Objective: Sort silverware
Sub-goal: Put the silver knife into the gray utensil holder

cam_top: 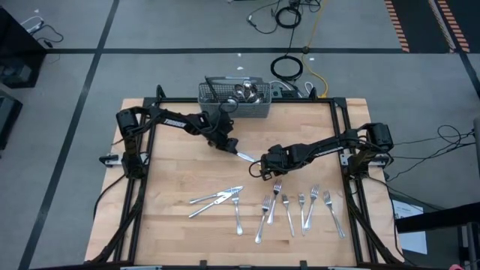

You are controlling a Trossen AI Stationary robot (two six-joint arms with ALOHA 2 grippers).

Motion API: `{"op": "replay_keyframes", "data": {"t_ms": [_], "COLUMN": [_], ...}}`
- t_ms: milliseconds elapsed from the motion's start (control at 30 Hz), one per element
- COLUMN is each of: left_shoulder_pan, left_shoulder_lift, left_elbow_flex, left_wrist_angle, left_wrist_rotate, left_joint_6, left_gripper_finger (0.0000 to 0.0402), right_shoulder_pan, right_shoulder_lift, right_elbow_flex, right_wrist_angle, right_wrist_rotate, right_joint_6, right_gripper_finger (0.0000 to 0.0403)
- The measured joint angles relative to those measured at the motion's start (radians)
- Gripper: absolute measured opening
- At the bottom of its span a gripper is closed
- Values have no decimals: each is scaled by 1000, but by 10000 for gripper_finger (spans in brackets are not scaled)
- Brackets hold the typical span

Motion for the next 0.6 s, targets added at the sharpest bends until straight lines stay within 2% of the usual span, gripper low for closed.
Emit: {"op": "replay_keyframes", "data": {"t_ms": [200,333,600], "left_shoulder_pan": [25,40,42], "left_shoulder_lift": [-7,-11,-10], "left_elbow_flex": [0,1,-1], "left_wrist_angle": [-42,-119,-87], "left_wrist_rotate": [33,48,64], "left_joint_6": [8,75,-35], "left_gripper_finger": [153,153,153], "right_shoulder_pan": [0,0,-2], "right_shoulder_lift": [1,1,1], "right_elbow_flex": [0,0,0], "right_wrist_angle": [21,37,37], "right_wrist_rotate": [-2,-1,2], "right_joint_6": [-7,-23,-32], "right_gripper_finger": [0,0,0]}}
